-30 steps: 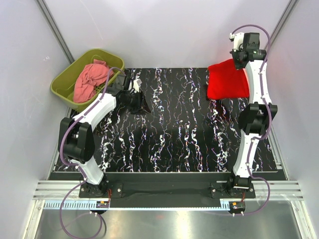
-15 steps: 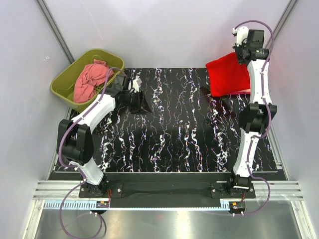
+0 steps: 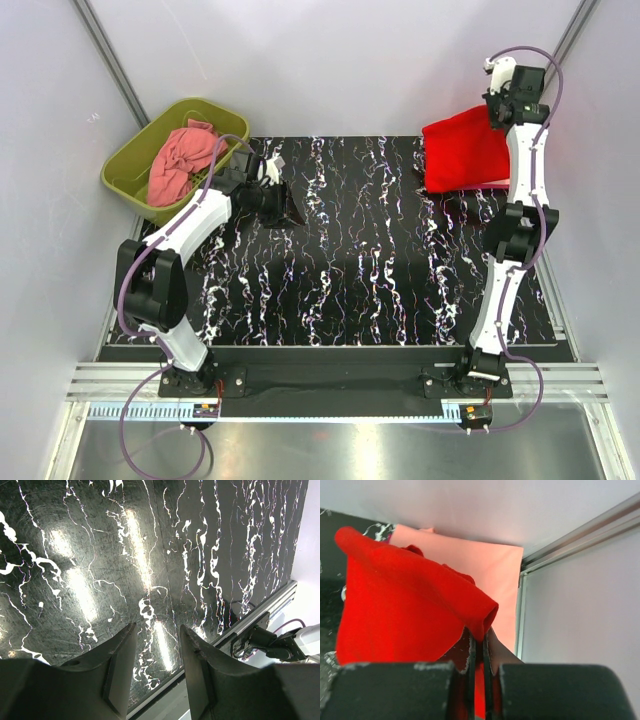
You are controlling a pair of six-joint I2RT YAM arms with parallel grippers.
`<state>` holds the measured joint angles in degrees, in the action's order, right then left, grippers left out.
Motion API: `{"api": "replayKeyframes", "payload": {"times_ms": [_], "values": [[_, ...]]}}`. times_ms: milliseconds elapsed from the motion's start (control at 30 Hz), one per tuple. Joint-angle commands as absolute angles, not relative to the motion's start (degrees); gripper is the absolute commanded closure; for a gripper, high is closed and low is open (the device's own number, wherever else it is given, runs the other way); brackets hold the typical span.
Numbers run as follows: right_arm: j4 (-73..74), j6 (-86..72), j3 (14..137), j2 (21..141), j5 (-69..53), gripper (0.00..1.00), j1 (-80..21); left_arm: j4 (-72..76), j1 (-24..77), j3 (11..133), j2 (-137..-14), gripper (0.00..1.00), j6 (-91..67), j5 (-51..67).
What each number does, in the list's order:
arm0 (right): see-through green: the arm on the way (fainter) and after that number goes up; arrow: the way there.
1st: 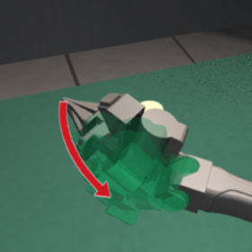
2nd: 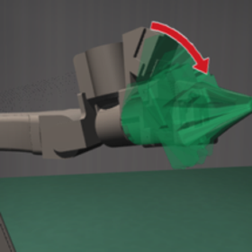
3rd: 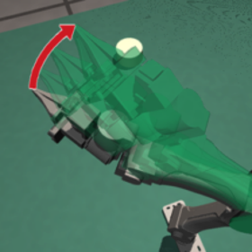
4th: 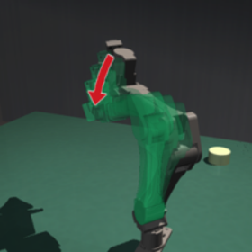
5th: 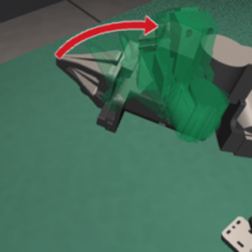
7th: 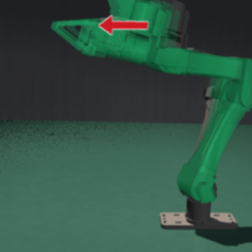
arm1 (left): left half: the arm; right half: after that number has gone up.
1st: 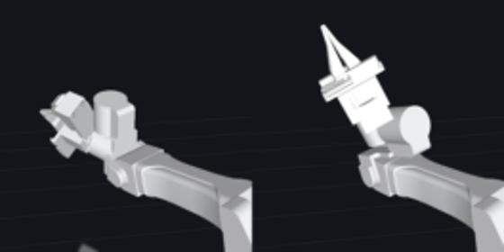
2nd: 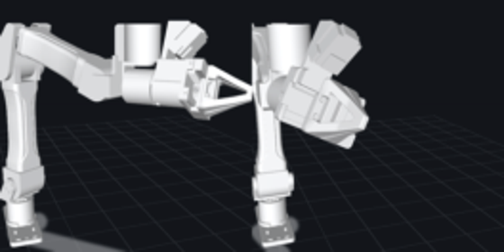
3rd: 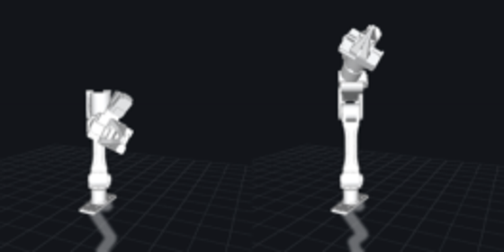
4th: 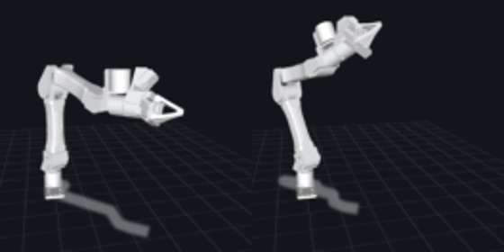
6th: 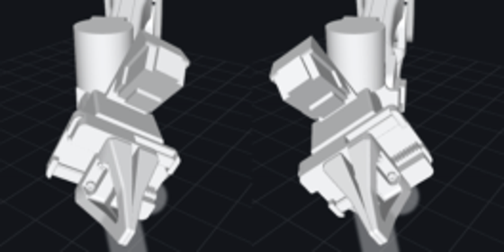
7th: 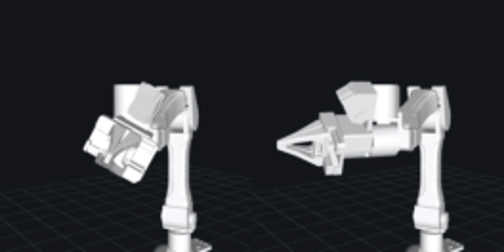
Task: Fold and stack the t-shirts
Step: Neatly place the folded tshirt to the corner
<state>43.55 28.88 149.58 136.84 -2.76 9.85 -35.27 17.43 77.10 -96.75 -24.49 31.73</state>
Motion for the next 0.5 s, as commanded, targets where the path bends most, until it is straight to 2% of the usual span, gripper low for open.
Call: {"api": "replayKeyframes", "payload": {"times_ms": [0, 267, 400, 467], "values": [[33.3, 26.6, 150.7, 137.3, -4.2, 1.0, 11.9, -33.3, 17.1, 76.7, -94.1, 0.55, -25.0, 33.0], [22.3, 24.7, 148.1, 141.6, -4.0, 1.0, 14.2, -33.4, 17.1, 76.5, -94.1, 0.55, -25.0, 32.8], [17.8, 25.1, 148.5, 145.9, -2.6, 0.91, 14.3, -33.2, 17.2, 76.4, -94.0, 0.55, -24.9, 32.9], [15.7, 24.7, 150.1, 148.3, -2.1, 0.81, 14.5, -33.1, 17.2, 76.3, -94.0, 0.55, -25.0, 32.9]]}}
